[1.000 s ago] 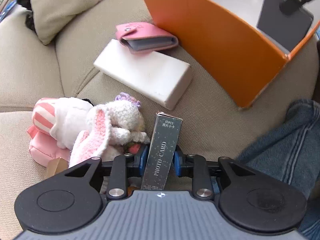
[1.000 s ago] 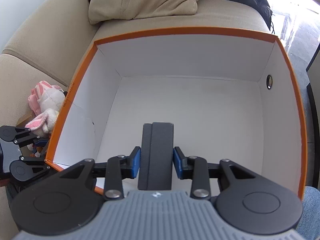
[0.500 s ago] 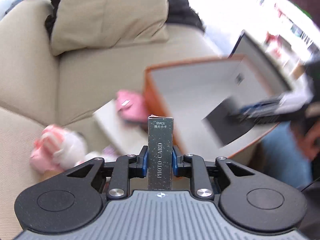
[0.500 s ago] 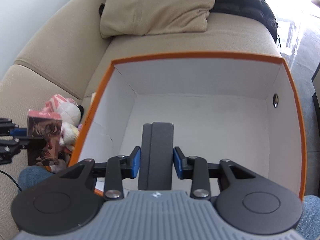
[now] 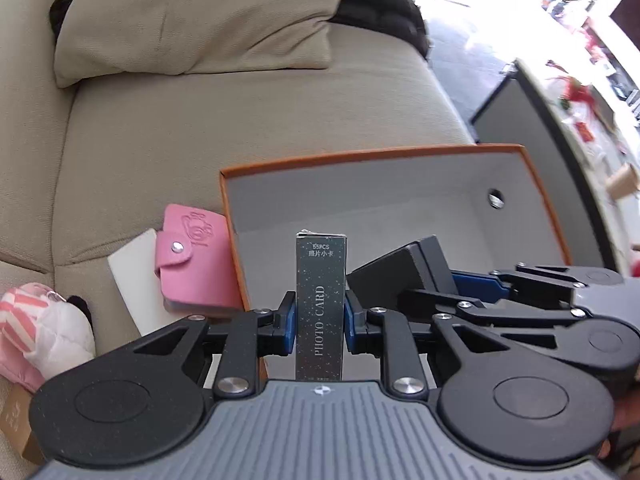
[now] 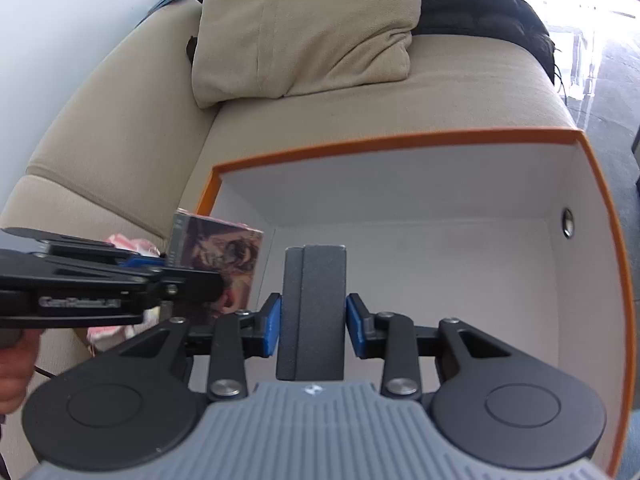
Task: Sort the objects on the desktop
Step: 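Lower the photo-card box into the orange box with the left gripper while the right gripper lowers the gray box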
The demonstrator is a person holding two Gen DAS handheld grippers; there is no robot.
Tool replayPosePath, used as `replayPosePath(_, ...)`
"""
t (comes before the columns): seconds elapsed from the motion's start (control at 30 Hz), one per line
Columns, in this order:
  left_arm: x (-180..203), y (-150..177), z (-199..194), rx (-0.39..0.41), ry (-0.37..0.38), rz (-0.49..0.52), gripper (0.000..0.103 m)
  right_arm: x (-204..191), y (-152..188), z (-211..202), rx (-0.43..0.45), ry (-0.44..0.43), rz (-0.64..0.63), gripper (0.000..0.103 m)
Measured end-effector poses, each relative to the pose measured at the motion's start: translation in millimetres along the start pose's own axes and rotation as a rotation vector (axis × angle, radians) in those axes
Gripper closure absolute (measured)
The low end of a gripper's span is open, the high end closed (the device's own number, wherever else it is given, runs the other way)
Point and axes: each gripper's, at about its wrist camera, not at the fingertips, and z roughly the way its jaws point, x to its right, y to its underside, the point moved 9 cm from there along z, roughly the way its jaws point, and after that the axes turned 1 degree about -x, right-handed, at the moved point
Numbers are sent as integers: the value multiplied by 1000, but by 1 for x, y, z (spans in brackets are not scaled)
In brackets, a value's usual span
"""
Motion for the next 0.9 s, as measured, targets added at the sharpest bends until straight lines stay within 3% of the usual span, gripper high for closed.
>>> replayPosePath(0.2,-11,-18,21,-44,-89,-42,77,5,-29,36,1,-40,51,67)
replayPosePath(0.6,-17,-23,27,-40,-106,-70,76,24,-30,71,-27,-69,183,67)
replayPosePath(0.73,-16,-25,19,-14,-82,-66,76,22,-28,72,-23,-72,200,67)
replayPosePath(0.9,-15,-22,-24,126,-15,-40,75,11,-28,73,-31,-60,187,67)
